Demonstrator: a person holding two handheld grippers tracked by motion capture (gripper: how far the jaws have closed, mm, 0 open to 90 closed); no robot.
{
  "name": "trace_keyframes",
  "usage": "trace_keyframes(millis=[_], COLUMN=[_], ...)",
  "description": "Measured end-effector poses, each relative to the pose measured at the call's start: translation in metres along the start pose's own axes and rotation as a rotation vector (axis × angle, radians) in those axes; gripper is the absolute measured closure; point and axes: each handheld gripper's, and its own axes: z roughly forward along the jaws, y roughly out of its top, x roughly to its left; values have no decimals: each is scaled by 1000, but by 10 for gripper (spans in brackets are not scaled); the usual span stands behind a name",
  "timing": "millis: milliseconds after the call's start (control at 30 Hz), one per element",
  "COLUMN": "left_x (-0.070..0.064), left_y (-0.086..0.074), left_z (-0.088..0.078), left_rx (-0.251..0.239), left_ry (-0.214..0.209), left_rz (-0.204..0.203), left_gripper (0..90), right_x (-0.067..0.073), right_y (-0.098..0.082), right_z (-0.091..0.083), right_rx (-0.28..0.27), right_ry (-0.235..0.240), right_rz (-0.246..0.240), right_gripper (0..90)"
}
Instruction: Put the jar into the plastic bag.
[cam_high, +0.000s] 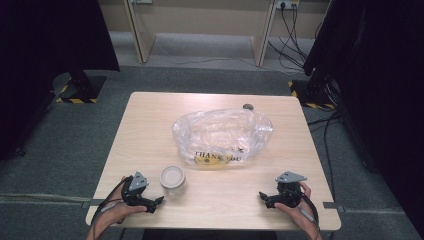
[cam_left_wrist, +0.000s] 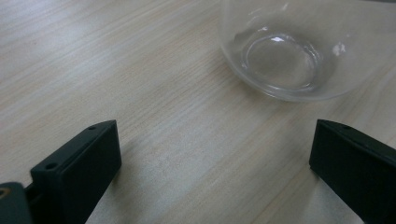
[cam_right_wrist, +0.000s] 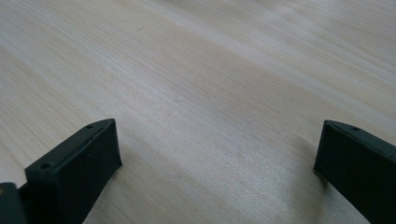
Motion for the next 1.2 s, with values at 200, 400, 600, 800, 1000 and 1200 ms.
trace_keyframes(millis=[200, 400, 600, 800, 1000, 1200], left_x=[-5, -10, -17, -21, -25, -28], left_y=[6, 11, 15, 19, 26, 32], left_z=[-9, -14, -14, -15, -15, -14], left_rx=[-38, -65, -96, -112, -141, -157], left_ry=[-33, -52, -78, -80, -73, -75], left_rz=[5, 12, 21, 32, 44, 38], left_gripper=[23, 23, 23, 23, 24, 27], right_x=[0, 0, 0, 0, 0, 0], right_y=[0, 0, 0, 0, 0, 0], right_z=[0, 0, 0, 0, 0, 0], right_rx=[0, 0, 0, 0, 0, 0], right_ry=[-1, -1, -1, -2, -4, -3], right_rz=[0, 0, 2, 3, 3, 3], right_gripper=[2, 2, 2, 2, 2, 2])
